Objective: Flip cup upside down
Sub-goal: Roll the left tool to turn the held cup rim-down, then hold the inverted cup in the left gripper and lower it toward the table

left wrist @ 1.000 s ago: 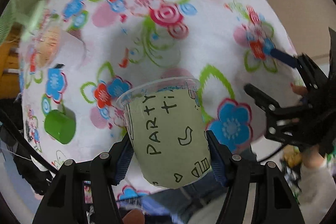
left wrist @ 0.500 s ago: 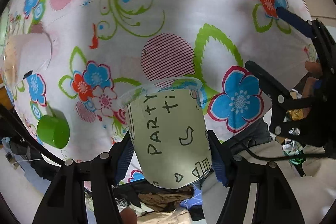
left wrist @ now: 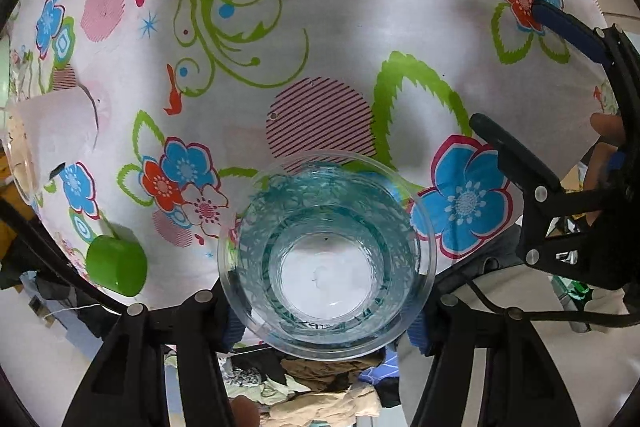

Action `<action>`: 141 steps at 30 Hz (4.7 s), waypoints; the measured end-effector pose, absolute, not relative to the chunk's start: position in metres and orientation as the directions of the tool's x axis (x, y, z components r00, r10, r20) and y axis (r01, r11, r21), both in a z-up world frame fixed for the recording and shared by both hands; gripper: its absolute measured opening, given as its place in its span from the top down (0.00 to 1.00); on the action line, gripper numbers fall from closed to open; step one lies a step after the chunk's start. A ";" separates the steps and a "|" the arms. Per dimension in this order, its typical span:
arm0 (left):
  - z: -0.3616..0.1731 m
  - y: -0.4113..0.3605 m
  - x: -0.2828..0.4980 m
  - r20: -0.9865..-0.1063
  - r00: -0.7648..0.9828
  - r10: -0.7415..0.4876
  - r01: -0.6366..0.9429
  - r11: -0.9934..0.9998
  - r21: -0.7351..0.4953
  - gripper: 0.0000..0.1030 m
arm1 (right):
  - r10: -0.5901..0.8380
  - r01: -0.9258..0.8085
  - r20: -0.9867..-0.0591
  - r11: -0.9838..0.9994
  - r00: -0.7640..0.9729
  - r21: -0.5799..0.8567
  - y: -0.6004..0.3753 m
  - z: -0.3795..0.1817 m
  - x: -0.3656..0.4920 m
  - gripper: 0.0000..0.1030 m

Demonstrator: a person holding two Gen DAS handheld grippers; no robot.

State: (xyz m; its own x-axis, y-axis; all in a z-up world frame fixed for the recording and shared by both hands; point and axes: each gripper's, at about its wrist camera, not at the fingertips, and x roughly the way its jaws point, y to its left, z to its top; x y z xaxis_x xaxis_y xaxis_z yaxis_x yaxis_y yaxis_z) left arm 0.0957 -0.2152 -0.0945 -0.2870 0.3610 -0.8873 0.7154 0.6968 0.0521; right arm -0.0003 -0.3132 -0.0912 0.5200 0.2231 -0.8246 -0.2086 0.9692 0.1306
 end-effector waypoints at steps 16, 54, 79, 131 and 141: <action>-0.076 -0.163 0.062 -0.991 -0.039 0.130 0.661 0.747 0.072 0.18 | 0.204 -0.188 -0.822 0.975 0.532 0.120 -0.320 -0.087 -0.003 0.10; -0.108 -0.201 0.038 -0.685 -0.171 0.709 0.864 0.441 0.241 0.43 | 0.232 -0.266 -0.798 0.959 0.557 0.094 -0.288 -0.094 -0.015 0.10; -0.104 -0.200 0.050 -0.772 -0.181 0.609 0.831 0.515 0.212 0.20 | 0.225 -0.259 -0.786 0.962 0.576 0.085 -0.295 -0.093 -0.016 0.10; -0.132 -0.156 0.040 -0.544 -0.123 0.830 0.919 0.302 0.253 0.43 | 0.206 -0.260 -0.763 0.964 0.613 0.052 -0.297 -0.098 -0.031 0.10; -0.126 -0.190 0.047 -0.541 -0.150 0.827 0.910 0.330 0.253 0.42 | 0.226 -0.261 -0.744 0.963 0.628 0.072 -0.302 -0.098 -0.033 0.10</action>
